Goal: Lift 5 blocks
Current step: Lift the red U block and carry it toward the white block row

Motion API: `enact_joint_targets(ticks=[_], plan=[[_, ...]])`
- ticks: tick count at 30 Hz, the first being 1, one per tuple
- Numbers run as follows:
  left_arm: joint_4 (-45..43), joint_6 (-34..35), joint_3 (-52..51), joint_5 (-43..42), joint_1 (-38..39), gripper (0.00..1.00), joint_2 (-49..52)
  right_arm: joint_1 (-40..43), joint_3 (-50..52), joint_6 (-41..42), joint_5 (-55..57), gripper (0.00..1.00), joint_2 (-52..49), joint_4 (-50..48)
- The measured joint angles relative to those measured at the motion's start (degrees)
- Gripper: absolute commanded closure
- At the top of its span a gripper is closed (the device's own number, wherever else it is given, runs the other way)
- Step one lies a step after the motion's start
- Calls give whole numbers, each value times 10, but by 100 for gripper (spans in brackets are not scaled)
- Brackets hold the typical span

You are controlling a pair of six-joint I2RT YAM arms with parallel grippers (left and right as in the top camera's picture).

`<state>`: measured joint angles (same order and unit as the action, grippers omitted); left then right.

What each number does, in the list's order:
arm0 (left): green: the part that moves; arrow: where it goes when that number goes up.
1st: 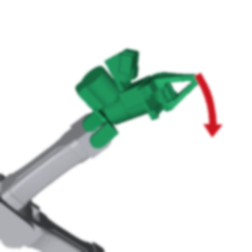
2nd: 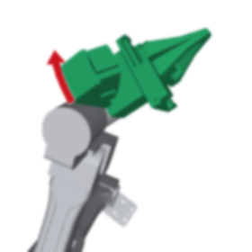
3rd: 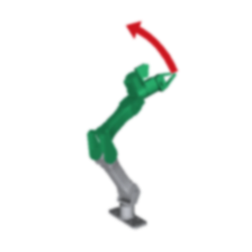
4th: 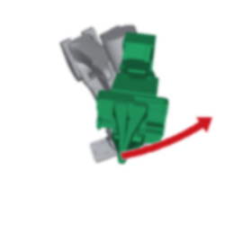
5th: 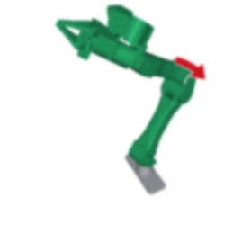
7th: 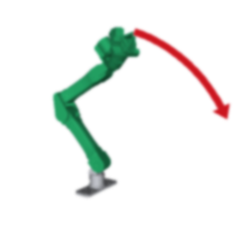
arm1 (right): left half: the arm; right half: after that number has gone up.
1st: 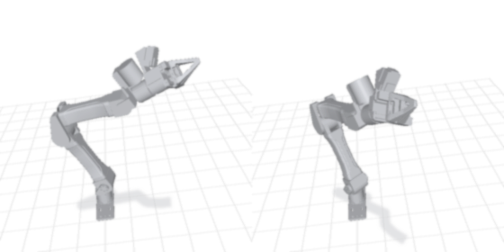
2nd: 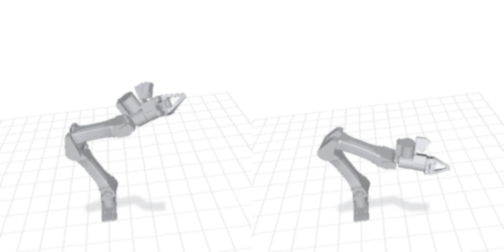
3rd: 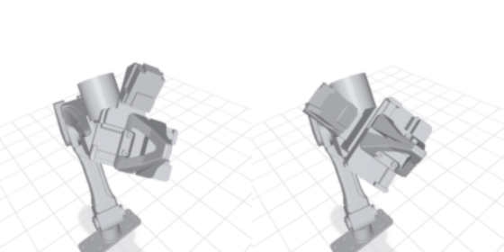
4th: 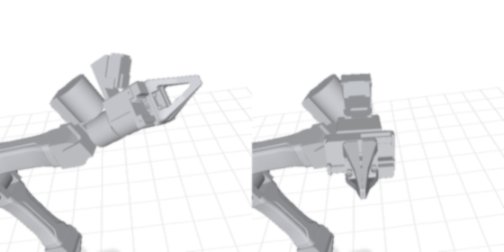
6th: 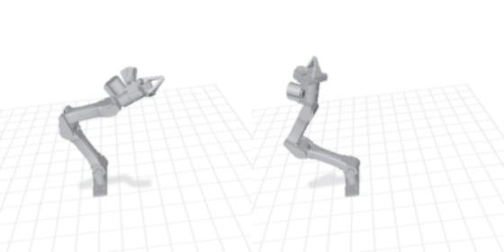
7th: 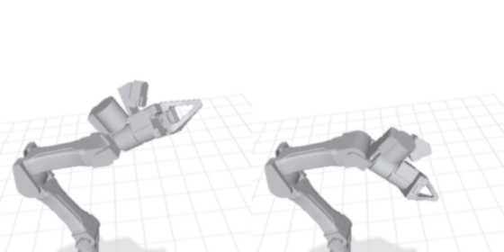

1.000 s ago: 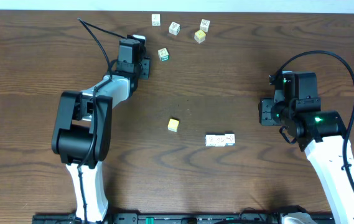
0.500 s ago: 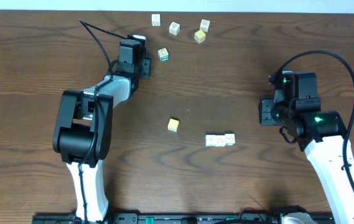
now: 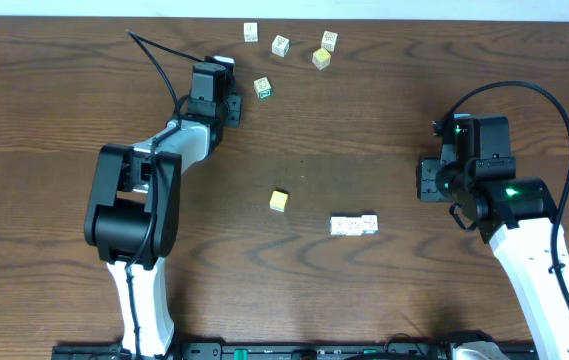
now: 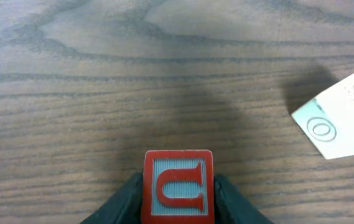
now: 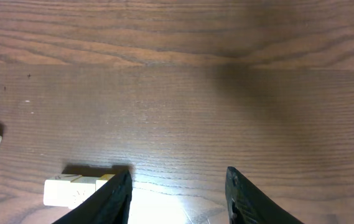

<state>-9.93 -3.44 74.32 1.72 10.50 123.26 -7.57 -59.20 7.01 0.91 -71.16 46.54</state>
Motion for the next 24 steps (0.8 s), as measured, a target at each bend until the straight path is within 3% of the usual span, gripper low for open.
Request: enact_joint_targets(ticks=[6,7,9,17,24], plan=[[102,0,1,0,0,81,-44,0,0,0,0,58,0,0],[126,0,1,0,0,88,-58,0,0,0,1,59,0,0],[165,2,0,0,0,92,-90,0,0,0,1,60,0,0],[226,11,-8,2,7,93,-256,0,0,0,2,62,0,0],[226,28,-133,43,65,93,-461,0,0,0,2,62,0,2]])
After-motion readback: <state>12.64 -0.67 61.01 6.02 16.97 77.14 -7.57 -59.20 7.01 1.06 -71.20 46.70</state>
